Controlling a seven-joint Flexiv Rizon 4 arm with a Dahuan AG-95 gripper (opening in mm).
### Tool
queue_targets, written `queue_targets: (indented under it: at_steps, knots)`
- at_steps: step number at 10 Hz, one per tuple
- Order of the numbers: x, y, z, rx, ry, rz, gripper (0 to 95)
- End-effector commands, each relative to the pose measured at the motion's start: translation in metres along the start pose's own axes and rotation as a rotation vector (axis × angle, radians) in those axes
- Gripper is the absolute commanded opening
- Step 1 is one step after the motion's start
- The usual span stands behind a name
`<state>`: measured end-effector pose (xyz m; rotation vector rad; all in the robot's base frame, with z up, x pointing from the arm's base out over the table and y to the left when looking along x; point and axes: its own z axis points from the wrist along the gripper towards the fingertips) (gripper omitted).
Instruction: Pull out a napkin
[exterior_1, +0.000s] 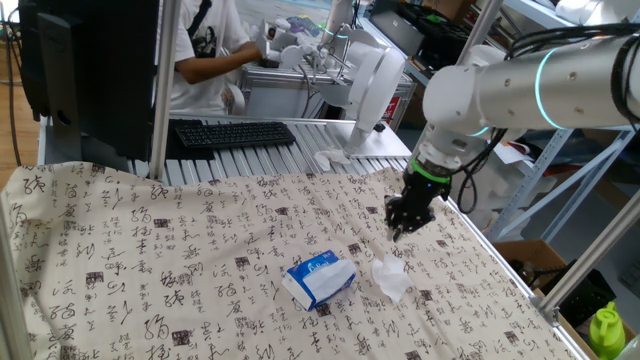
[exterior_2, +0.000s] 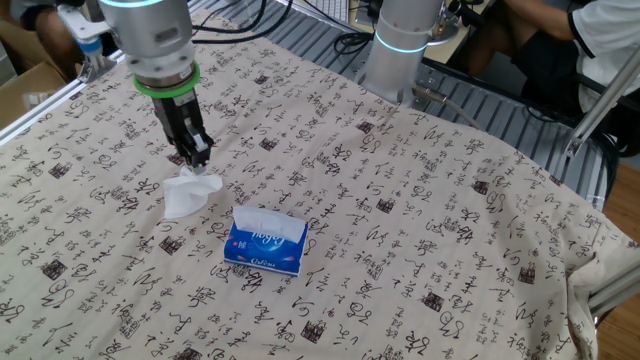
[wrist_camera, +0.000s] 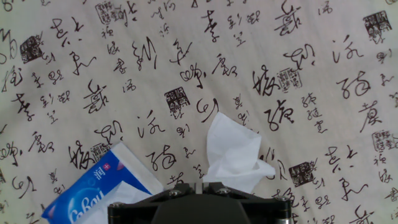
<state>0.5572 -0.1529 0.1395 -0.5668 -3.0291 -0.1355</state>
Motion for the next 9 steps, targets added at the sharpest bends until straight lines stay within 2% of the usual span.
queue_targets:
  at_steps: [1, 2, 3, 4, 9]
  knots:
    - [-0.0036, -0.0023, -0.0106, -0.043, 0.027, -0.005, 0.0]
    - [-0.0054, -0.0031, -0.0145, -0.057, 0.031, -0.003, 0.0]
    - [-0.0058, -0.0033, -0.0154, -0.049, 0.013, -0.004, 0.0]
    - [-0.0057, -0.0034, -0.0158, -0.058, 0.018, -0.001, 0.0]
    - [-0.005, -0.0042, -0.0184, -0.053, 0.017, 0.006, 0.0]
